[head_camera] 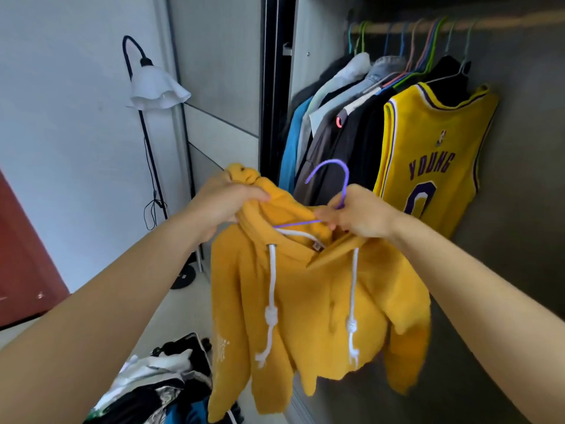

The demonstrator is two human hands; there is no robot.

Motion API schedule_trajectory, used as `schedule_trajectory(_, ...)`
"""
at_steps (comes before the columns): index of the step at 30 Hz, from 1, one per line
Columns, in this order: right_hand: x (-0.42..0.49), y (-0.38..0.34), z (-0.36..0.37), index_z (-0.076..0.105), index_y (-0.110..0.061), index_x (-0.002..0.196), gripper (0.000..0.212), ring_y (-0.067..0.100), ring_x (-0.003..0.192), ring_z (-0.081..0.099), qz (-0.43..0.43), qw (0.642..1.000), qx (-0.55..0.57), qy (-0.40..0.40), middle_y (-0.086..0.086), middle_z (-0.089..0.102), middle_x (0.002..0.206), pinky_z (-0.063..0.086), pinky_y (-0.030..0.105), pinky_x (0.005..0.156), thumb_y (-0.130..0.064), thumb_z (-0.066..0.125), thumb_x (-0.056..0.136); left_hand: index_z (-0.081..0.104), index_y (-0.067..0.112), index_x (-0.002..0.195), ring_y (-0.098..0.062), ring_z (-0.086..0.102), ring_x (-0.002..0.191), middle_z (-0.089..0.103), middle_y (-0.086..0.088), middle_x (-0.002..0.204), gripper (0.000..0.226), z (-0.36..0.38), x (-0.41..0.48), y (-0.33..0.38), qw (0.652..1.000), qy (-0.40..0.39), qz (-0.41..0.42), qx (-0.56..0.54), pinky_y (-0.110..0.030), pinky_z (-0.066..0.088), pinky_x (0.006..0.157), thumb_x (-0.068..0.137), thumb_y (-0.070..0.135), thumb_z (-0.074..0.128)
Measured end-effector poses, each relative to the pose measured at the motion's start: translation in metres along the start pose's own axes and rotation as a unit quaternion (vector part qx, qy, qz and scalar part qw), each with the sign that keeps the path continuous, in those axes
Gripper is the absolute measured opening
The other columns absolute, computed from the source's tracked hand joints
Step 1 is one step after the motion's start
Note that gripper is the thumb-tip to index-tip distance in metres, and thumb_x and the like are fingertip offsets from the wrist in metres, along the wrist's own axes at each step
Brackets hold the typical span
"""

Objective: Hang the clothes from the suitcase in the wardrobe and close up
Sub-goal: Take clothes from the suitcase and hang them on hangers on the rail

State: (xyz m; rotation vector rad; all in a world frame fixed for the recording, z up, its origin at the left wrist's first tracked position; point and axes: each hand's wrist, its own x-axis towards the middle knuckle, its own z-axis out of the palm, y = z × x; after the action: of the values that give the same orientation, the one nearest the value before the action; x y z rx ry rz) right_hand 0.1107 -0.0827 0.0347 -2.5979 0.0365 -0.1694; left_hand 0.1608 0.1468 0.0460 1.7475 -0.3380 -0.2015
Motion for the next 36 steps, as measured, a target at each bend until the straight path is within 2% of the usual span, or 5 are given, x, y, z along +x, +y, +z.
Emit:
schedule_trajectory(11, 0.0, -0.008, 0.002, 0.071, -0.006, 0.071, 0.032, 0.012, 0.051, 0.049, 0.005, 0.994, 0.104, -0.041, -0.002, 0.051, 0.048, 0.051, 0.03, 0.067, -0.029, 0.065, 0.093, 0.067, 0.03, 0.11, -0.004, 0.061, 0.096, 0.067, 0.013, 0.106, 0.033, -0.023, -0.008, -0.053, 0.924, -0.176, 0.034, 0.339, -0.028, 0.05, 0.088, 0.082, 0.048, 0.069)
schedule_trajectory(17, 0.005, -0.022, 0.013, 0.069, 0.003, 0.076, 0.028, 0.008, 0.044, 0.045, -0.035, 0.995, 0.079, -0.042, 0.004, 0.045, 0.05, 0.052, 0.032, 0.069, -0.021, 0.066, 0.091, 0.053, 0.02, 0.054, -0.013, 0.051, 0.053, 0.051, 0.001, 0.052, 0.04, 0.001, -0.006, -0.075, 0.927, -0.045, 0.13, 0.349, -0.026, 0.034, 0.053, 0.087, 0.039, 0.066)
schedule_trajectory(25, -0.007, 0.052, 0.007, 0.056, -0.026, 0.132, 0.065, 0.009, 0.125, 0.044, -0.003, 0.998, 0.045, 0.039, -0.007, 0.052, 0.135, 0.04, 0.028, 0.103, -0.038, 0.082, 0.074, 0.052, 0.011, 0.052, -0.022, 0.048, 0.054, 0.047, -0.006, 0.051, 0.038, -0.018, -0.01, -0.06, 0.934, 0.207, 0.108, 0.269, -0.029, 0.033, 0.053, 0.069, 0.037, 0.075)
schedule_trajectory(30, -0.018, 0.09, 0.024, 0.074, -0.003, 0.101, 0.02, 0.019, 0.092, 0.072, -0.006, 0.97, 0.236, 0.049, 0.006, 0.076, 0.098, 0.057, 0.039, 0.089, -0.018, 0.067, 0.09, 0.065, -0.003, 0.066, -0.03, 0.053, 0.059, 0.058, -0.024, 0.064, 0.048, -0.052, -0.013, -0.061, 0.946, 0.198, 0.118, 0.229, -0.036, 0.041, 0.059, 0.053, 0.043, 0.066)
schedule_trajectory(36, -0.016, 0.081, -0.018, 0.074, -0.022, 0.1, 0.024, 0.012, 0.1, 0.068, 0.023, 0.978, 0.202, 0.045, -0.004, 0.074, 0.101, 0.055, 0.033, 0.091, -0.003, 0.07, 0.085, 0.05, 0.006, 0.049, -0.022, 0.041, 0.054, 0.04, -0.006, 0.048, 0.046, -0.082, -0.017, -0.065, 0.957, 0.217, 0.133, 0.14, -0.033, 0.033, 0.059, 0.043, 0.049, 0.065)
